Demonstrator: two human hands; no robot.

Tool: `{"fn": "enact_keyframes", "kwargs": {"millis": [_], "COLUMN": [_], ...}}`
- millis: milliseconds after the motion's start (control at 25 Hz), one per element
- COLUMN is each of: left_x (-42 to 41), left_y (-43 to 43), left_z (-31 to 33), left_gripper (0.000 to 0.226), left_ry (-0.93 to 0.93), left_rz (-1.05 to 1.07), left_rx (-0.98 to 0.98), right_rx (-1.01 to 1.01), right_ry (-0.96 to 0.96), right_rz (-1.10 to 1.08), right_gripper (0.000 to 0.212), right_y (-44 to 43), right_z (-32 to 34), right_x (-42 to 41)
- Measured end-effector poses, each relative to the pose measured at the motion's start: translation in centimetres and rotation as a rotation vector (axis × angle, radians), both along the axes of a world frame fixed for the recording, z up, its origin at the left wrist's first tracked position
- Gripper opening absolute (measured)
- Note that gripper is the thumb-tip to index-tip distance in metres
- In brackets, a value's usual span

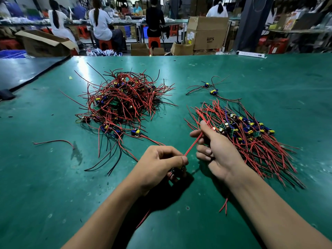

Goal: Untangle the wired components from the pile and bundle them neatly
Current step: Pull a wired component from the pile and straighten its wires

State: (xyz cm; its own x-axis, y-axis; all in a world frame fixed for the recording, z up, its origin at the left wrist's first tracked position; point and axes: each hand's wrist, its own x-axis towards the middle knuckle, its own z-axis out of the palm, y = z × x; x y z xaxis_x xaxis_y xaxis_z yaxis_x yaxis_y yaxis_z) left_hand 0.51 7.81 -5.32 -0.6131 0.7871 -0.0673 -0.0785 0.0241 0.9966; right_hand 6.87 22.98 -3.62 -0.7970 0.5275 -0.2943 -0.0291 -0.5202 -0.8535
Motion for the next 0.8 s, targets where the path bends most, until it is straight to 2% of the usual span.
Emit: {"fn": "enact_keyframes", "kwargs": {"millis": [120, 200, 280, 400, 480, 600, 800], "left_x": [-0.1, -0.2, -0.2, -0.1, -0.2, -0.3, -0.6], "left_y": [0.0, 0.0, 0.0, 0.1, 0.1, 0.2, -0.1], "left_z": [-0.2, -0.4, -0.4, -0.5, -0.6, -0.5, -0.3], "left_gripper": [0.011, 0.013, 0.011, 0.016, 0.016, 0.018, 0.016], "left_ry": [0.009, 0.029, 0.034, 0.058, 0.060, 0.041, 0.043], "left_rz": [0.017, 0.062, 0.107, 0.174, 0.188, 0.133, 0.021], "left_rx": [-0.009, -0.018, 0.001, 0.022, 0.025, 0.032, 0.035], "right_rx": [-0.357, -0.386, -0.224, 0.144, 0.272, 0.282, 0.191], "right_ry": [0.034, 0.049, 0.034, 0.012, 0.006, 0.004, 0.023], "right_rz": [0.114, 0.150, 0.134, 0.187, 0.257, 0.235, 0.040], "right_gripper": [0.053, 0.053, 0.047, 0.041, 0.030, 0.027, 0.031], "right_y": [0.2, 0.1, -0.3, -1.3, -2.2, -2.2, -0.7], "right_z": [0.4, 0.3, 0.1, -0.6, -1.1, -1.4, -1.1], "right_x": [0.1, 0.1, 0.0, 0.1, 0.3, 0.1, -0.4]}}
